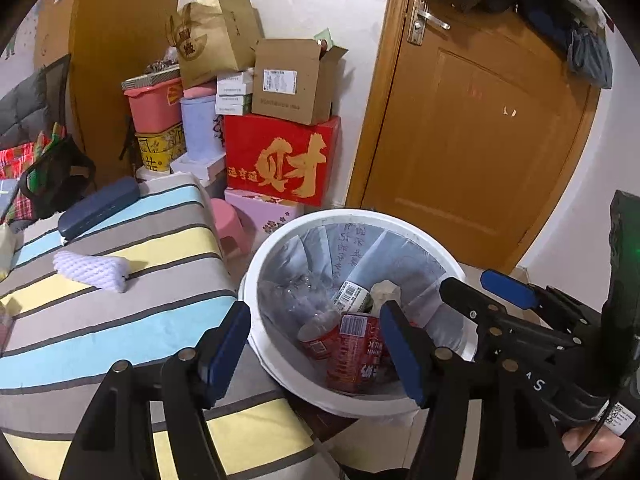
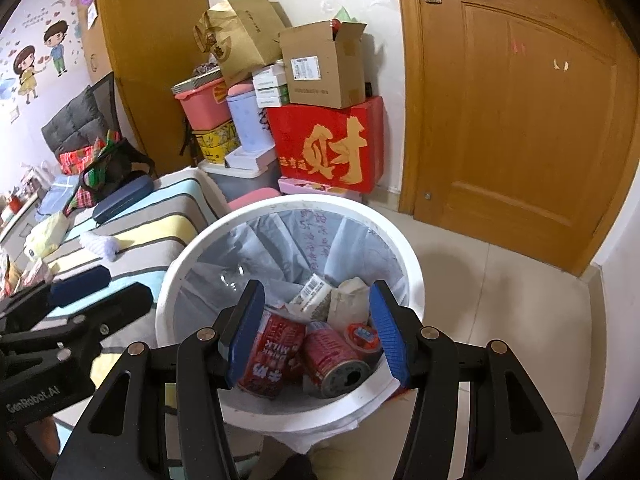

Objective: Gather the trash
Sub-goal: 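Move both open grippers back from the bin toward the table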

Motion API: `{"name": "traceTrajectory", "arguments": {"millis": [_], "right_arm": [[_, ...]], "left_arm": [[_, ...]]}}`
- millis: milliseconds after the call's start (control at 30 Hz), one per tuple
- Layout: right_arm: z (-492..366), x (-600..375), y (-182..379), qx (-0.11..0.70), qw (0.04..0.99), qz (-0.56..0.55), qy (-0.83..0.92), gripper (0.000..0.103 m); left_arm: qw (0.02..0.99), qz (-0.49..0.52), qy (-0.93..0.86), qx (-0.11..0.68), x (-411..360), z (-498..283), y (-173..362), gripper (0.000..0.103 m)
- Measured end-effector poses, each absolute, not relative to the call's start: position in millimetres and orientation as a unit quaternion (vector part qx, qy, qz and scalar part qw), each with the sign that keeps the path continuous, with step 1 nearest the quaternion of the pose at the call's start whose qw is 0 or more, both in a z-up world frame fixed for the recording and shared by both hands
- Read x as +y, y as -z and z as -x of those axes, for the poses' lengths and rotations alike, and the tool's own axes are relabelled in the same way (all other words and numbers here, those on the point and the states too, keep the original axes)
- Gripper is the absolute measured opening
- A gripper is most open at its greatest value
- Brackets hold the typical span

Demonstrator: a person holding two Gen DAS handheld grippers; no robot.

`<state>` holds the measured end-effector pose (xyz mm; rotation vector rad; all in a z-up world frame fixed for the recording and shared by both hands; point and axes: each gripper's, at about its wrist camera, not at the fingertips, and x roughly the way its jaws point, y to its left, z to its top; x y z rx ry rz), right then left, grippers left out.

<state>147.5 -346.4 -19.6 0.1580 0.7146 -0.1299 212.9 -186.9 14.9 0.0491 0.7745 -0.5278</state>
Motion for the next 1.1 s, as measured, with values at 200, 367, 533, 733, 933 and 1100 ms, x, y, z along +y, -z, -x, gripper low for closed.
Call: {"name": "traceTrajectory", "arguments": {"millis": [200,367,533,733,933,1100], "right_arm": [[-141.9,-337.9,16.4,0.341,0.935,-0.081,0.057,0.056],[-137.4,-325.3,14.2,0.336,0.937,-0.077,0.047,0.056],[-131.9,-308.8,11.5,0.328,0.941,-0.075,0.031,0.056],[-129.6,-288.0,9.0,0.321,0.945,-0.061,0.012,0.056],[-129.4,-266.6,8.4,0.316,0.947,-0.057,-0.016,0.056],[-132.1,-245.7,11.5,0.319,0.946,-0.04,-0.035,0.057]], "left_arm": [[0.897,-0.017,0.245,0.368,-168.4,-202.8,-20.4,0.067],[0.903,-0.006,0.232,0.362,-149.0,-193.7,-25.9,0.067],[0.909,0.0,0.221,0.354,-128.6,-180.7,-31.9,0.067],[0.917,0.002,0.2,0.344,-99.9,-166.3,-37.8,0.067],[0.925,0.014,0.171,0.338,-62.7,-155.7,-38.2,0.067],[0.927,0.033,0.151,0.341,-27.6,-152.1,-34.3,0.067]]}}
